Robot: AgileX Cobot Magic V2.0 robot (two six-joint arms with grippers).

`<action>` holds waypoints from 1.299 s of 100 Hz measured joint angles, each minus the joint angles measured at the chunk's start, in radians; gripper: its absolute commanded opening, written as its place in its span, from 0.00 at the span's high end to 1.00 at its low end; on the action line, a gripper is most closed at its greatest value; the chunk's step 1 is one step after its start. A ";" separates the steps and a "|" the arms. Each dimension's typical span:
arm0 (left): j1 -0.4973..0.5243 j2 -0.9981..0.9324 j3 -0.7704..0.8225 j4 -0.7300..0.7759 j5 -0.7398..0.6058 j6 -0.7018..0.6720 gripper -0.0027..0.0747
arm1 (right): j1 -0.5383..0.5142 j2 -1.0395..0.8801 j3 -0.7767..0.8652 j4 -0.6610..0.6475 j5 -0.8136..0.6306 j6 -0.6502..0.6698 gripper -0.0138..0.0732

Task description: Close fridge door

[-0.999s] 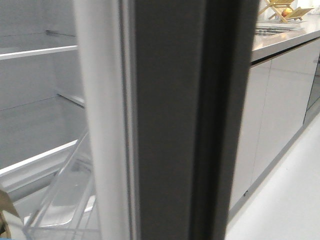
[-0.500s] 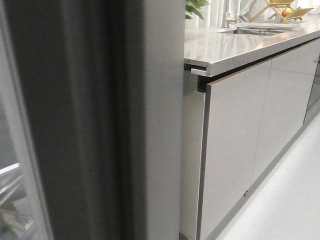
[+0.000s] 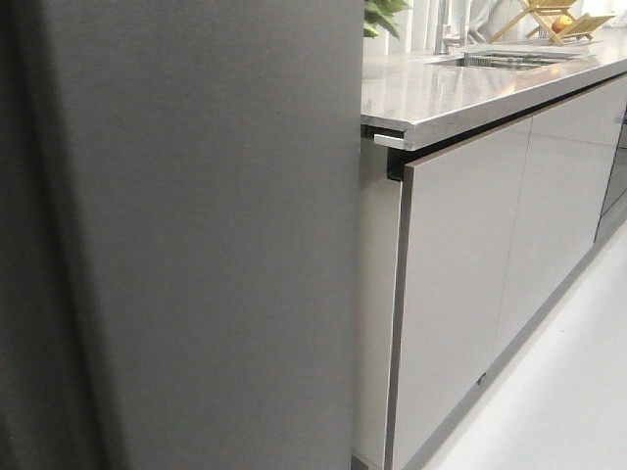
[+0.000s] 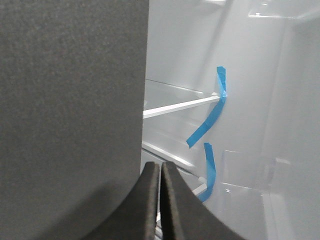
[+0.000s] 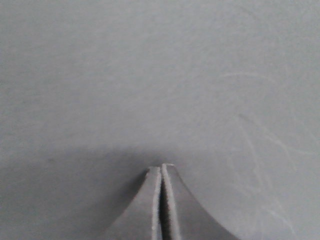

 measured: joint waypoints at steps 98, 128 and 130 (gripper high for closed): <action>0.000 0.000 0.000 0.000 0.000 0.000 0.99 | -0.002 0.449 -0.435 0.000 -0.079 0.000 0.93; 0.000 0.000 0.000 0.000 0.000 0.000 0.99 | -0.012 0.510 -0.441 0.000 -0.061 0.000 0.93; 0.000 0.000 0.000 0.000 0.000 0.000 0.99 | -0.015 0.510 -0.441 0.000 -0.061 0.000 0.93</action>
